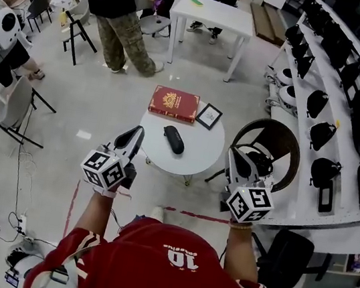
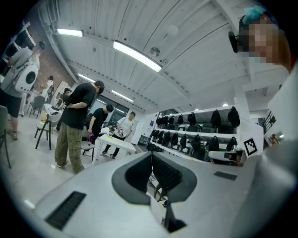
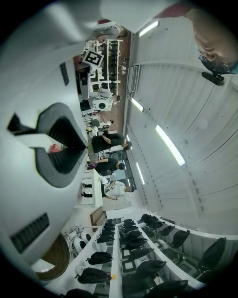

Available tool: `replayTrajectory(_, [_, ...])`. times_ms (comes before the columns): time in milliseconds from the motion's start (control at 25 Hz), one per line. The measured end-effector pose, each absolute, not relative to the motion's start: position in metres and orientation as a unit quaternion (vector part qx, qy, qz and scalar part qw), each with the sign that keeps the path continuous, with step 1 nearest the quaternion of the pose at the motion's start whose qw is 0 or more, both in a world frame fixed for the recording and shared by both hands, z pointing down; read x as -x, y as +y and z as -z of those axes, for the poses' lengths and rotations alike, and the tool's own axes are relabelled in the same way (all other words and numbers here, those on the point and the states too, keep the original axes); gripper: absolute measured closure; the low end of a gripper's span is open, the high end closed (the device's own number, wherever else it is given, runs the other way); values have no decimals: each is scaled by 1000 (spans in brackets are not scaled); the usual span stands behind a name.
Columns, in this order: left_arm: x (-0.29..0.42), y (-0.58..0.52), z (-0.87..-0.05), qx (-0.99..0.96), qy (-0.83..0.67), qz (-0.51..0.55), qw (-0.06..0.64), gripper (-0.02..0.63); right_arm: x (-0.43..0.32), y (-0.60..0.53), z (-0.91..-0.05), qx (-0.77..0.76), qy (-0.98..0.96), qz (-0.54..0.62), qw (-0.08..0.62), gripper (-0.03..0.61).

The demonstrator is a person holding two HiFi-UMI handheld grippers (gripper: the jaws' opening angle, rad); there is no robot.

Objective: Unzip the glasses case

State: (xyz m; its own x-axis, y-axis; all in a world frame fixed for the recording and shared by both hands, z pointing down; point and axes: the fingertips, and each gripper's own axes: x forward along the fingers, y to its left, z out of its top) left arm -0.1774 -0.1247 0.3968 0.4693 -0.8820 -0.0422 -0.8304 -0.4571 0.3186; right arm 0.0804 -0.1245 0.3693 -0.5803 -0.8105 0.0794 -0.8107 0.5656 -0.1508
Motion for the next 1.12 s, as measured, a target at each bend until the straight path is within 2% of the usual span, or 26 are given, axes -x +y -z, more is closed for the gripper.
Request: replayTrajectory(1120, [198, -187, -415, -864, -471, 102, 147, 604, -41, -175, -384, -475, -876, -87, 8, 565])
